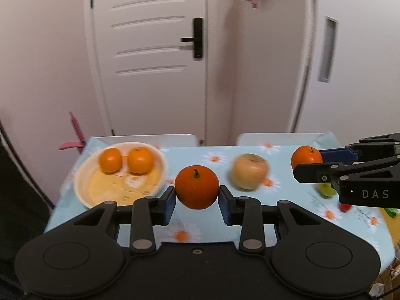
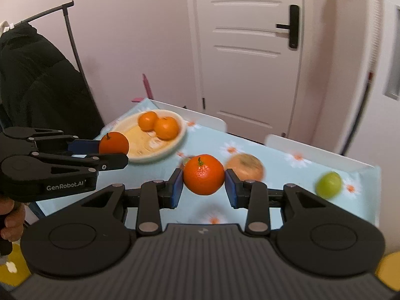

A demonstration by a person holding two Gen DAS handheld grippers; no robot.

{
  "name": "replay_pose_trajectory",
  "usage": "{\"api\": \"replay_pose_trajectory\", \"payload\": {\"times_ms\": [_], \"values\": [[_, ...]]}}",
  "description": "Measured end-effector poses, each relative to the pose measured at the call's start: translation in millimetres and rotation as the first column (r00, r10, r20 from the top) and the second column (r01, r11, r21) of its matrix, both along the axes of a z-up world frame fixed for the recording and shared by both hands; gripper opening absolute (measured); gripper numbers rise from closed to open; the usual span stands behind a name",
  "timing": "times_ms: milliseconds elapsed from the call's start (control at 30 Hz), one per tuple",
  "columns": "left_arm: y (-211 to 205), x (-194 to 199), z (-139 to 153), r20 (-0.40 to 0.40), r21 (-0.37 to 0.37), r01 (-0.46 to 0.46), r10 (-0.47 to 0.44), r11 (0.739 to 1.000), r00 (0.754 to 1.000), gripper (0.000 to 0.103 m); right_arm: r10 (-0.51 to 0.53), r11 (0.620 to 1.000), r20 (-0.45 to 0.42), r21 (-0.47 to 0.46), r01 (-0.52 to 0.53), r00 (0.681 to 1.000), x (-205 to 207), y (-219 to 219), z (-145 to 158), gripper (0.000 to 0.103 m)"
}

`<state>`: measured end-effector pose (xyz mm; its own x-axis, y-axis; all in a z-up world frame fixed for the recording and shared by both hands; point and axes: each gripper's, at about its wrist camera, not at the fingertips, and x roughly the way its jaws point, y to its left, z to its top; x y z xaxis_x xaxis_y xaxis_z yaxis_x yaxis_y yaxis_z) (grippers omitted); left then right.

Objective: Organize fruits
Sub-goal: 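Carry both tangerines to the cream bowl while the left gripper opens to drop its tangerine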

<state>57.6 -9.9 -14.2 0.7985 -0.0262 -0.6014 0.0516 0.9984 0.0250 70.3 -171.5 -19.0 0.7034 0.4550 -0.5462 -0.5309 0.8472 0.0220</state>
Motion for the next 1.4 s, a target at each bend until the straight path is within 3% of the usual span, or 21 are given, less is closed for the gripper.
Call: {"api": "replay_pose_trajectory", "payload": {"times_ms": [333,700,1167,1400], "values": [[83.2,34.1,2.8,-0.010,0.029,-0.072,0.072,0.997,0.997,0.040,0.046,0.999,-0.034,0.019,-0.045,0.998,47.2,91.6,-2.8,0.051],[149.2,88.7,-22.7,-0.057,0.059,-0.066,0.069,0.996,0.996,0.040,0.015,1.000,-0.089,-0.009,-0.016,0.996,97.5,158.5,-31.4,0.051],[185.0,155.3,-86.5,-0.180,0.084,0.006,0.009,0.996,0.984,0.040,-0.092,0.995,-0.158,-0.061,0.084,0.983,137.1,193.2,-75.6,0.051],[189.3,165.5,-98.7,-0.215,0.068,0.028,-0.013,0.997,0.977,0.041,-0.122,0.991,-0.174,-0.069,0.112,0.977,139.2,191.8,-80.7,0.051]]}}
